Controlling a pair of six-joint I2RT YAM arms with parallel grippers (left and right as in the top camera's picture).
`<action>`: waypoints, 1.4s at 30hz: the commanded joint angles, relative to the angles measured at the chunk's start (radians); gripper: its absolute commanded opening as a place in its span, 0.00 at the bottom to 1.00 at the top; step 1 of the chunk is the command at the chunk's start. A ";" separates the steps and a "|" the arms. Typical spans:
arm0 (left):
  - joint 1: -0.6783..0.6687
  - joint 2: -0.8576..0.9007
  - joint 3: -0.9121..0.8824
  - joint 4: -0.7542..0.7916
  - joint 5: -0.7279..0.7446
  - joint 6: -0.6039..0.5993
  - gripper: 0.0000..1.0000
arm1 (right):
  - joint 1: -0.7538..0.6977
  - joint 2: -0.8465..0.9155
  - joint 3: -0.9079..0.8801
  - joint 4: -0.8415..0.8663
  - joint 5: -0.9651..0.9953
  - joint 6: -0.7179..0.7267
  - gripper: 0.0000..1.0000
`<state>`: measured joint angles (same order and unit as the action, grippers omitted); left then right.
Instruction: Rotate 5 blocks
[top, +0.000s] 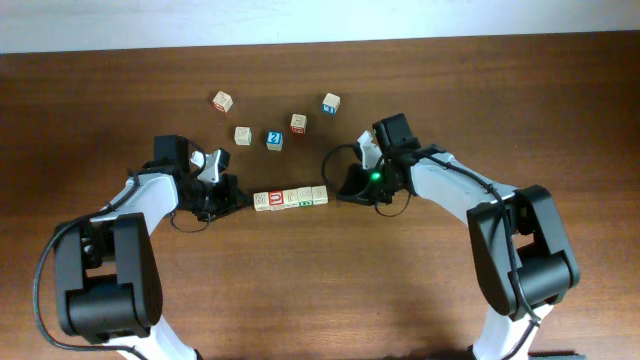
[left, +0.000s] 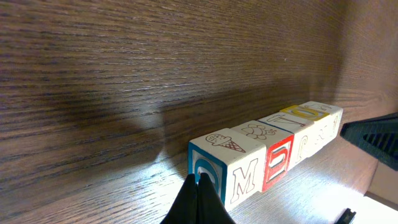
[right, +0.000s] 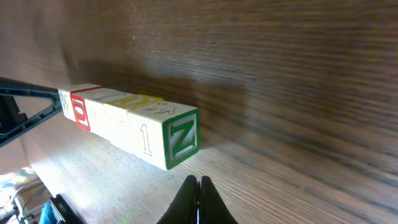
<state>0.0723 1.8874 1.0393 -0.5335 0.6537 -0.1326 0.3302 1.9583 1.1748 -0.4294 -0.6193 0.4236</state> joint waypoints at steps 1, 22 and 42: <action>0.000 -0.005 -0.010 0.003 -0.004 -0.009 0.00 | 0.006 0.008 -0.009 0.008 0.019 0.005 0.04; 0.000 -0.005 -0.010 0.003 -0.003 -0.009 0.00 | 0.070 0.047 -0.009 0.098 0.079 0.080 0.04; 0.000 -0.005 -0.010 0.014 -0.003 -0.009 0.00 | 0.070 0.047 -0.009 0.105 0.052 0.079 0.04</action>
<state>0.0723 1.8874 1.0393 -0.5259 0.6537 -0.1326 0.3908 1.9930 1.1740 -0.3279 -0.5579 0.4980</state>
